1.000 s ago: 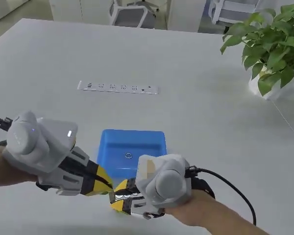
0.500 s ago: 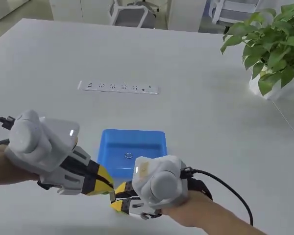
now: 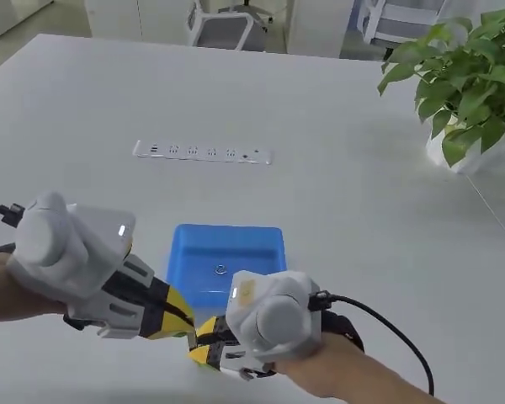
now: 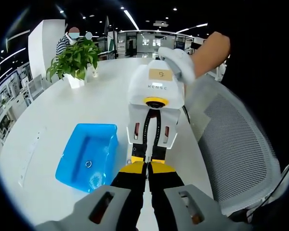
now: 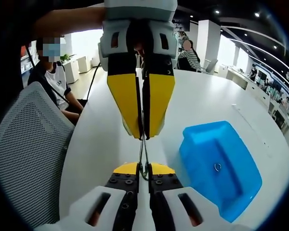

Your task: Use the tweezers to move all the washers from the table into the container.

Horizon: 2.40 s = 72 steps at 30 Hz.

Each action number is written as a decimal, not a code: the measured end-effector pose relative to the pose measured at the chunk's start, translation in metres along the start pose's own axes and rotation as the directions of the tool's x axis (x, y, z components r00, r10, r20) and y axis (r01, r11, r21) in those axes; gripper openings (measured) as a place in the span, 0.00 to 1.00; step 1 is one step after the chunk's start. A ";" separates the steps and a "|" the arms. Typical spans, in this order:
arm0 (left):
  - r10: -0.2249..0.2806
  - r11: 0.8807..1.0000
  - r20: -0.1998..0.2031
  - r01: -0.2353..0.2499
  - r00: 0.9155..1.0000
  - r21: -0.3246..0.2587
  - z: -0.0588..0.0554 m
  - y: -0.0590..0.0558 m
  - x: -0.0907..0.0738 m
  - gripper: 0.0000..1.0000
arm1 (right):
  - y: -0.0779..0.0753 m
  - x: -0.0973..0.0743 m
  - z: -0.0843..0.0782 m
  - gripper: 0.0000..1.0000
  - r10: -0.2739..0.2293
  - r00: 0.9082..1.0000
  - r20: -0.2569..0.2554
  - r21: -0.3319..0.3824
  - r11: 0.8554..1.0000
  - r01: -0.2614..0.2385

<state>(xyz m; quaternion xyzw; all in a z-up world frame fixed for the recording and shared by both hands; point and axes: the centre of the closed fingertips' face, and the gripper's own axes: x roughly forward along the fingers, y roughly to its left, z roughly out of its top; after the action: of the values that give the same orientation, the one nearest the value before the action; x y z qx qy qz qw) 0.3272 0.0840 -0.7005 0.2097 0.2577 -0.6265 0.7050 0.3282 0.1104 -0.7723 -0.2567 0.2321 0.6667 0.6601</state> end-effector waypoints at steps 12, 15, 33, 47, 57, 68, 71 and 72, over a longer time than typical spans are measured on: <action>0.016 1.000 -0.003 -0.016 1.000 -0.018 -0.004 -0.001 -0.003 0.14 | 0.001 0.000 0.000 0.07 -0.004 1.000 0.010 0.008 1.000 0.004; 0.024 0.999 -0.004 -0.025 1.000 -0.032 -0.006 -0.001 -0.006 0.20 | 0.002 0.000 0.000 0.07 -0.004 1.000 0.009 0.004 1.000 0.004; 0.203 0.958 0.093 -0.178 0.975 -0.224 -0.011 -0.006 -0.030 0.70 | 0.006 -0.025 0.022 0.07 -0.014 1.000 0.009 -0.030 0.999 0.015; 0.285 0.926 0.105 -0.246 0.953 -0.288 -0.014 -0.009 -0.036 0.83 | -0.009 -0.060 0.043 0.07 -0.041 0.999 0.009 -0.045 0.998 0.041; 0.320 0.909 0.099 -0.276 0.942 -0.314 -0.013 -0.007 -0.037 0.93 | -0.027 -0.081 0.062 0.07 -0.052 0.998 0.047 -0.057 0.997 0.055; 0.341 0.902 0.085 -0.300 0.936 -0.309 -0.013 -0.007 -0.040 0.99 | -0.046 -0.088 0.070 0.07 -0.056 0.997 0.062 -0.086 0.994 0.061; 0.341 0.901 0.079 -0.302 0.937 -0.312 -0.013 -0.007 -0.040 0.99 | -0.052 -0.090 0.070 0.07 -0.055 0.996 0.066 -0.090 0.994 0.061; 0.342 0.900 0.075 -0.303 0.937 -0.313 -0.014 -0.007 -0.040 0.99 | -0.055 -0.090 0.071 0.07 -0.055 0.996 0.066 -0.090 0.994 0.061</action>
<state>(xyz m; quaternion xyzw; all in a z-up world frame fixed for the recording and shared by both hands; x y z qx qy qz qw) 0.3154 0.1225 -0.6858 0.1007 0.2645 -0.4672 0.8376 0.3804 0.0892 -0.6588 -0.2723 0.1726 0.6651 0.6736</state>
